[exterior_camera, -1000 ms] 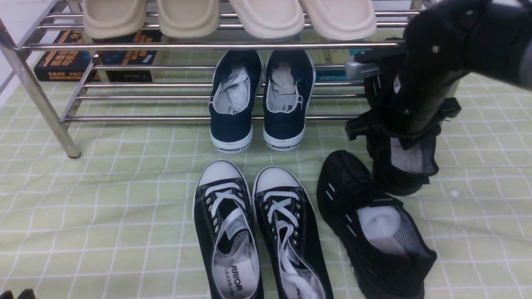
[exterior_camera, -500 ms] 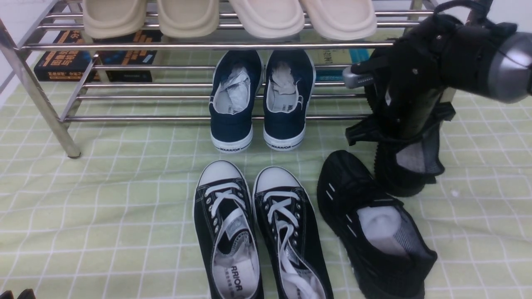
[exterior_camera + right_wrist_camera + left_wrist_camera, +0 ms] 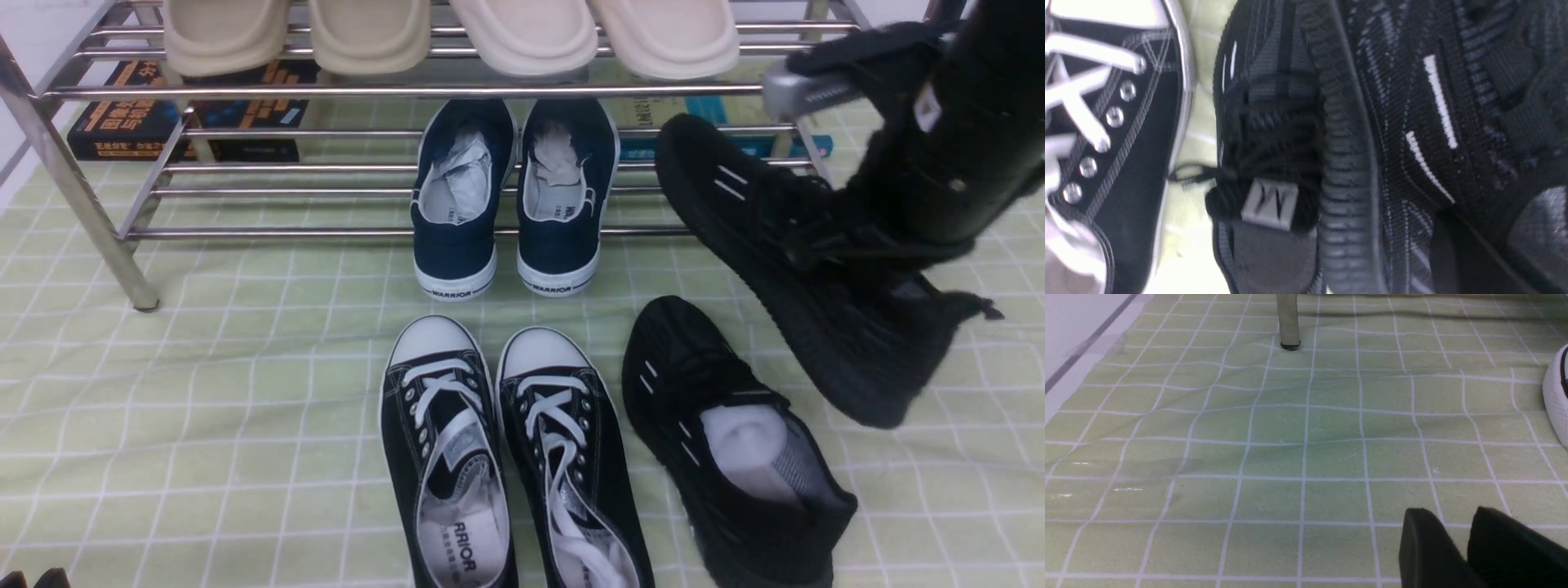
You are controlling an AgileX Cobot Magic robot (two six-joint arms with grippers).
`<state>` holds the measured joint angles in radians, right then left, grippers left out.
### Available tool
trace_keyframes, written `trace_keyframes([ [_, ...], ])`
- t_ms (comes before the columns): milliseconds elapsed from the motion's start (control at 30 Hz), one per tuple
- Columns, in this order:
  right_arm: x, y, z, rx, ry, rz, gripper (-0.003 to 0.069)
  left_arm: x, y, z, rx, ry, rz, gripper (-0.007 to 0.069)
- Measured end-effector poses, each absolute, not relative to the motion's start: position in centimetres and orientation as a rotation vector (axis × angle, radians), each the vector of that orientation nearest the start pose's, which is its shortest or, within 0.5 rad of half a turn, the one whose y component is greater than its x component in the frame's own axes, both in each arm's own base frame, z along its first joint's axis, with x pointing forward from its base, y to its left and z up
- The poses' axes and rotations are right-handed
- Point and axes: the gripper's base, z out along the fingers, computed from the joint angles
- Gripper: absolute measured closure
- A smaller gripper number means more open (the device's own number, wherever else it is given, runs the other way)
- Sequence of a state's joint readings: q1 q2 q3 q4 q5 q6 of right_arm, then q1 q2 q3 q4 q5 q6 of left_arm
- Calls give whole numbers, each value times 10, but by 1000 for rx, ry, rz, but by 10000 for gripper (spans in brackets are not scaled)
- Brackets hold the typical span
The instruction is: Take the shoes off the shelf with your hand from the green coffee tablecloth.
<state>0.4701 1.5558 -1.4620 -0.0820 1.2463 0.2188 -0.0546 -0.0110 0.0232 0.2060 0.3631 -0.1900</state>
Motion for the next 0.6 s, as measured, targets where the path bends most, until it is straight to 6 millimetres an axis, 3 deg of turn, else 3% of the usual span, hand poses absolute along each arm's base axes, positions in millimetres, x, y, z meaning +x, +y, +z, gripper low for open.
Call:
trace_keyframes([
  [200,249,116,317,-396,2868,-40,653,53,4,174,3,1851,31,427],
  [600,228,103,260,-389,3023,-144,648,53,4,174,3,1851,31,424],
])
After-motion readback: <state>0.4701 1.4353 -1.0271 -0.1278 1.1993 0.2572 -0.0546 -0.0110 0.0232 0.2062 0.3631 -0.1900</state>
